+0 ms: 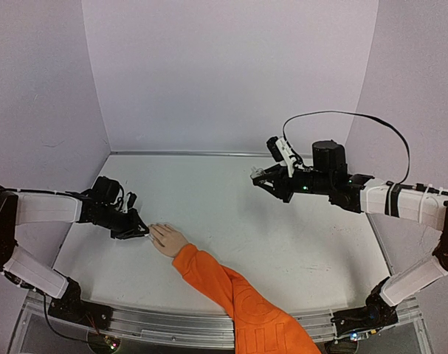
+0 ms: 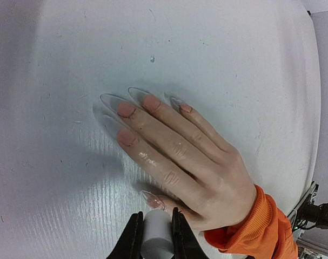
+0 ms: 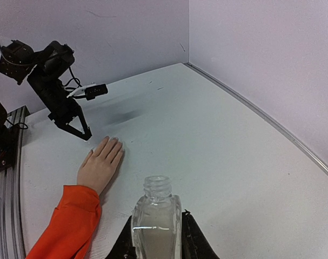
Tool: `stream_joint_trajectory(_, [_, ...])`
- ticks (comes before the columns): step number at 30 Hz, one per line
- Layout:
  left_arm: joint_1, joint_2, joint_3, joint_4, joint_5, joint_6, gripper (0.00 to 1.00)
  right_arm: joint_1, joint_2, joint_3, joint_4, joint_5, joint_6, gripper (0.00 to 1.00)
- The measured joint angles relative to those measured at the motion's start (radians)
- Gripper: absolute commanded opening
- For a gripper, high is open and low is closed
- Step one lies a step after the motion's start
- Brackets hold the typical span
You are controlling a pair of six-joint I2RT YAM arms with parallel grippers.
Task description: Paint the nails
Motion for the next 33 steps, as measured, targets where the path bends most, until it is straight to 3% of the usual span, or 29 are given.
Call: stream_joint_trajectory(33, [0.000,0.035,0.011,0.019,-0.023,0.025,0.00,0.000,0.001,0.000,0.000,0.000,0.000,0.00])
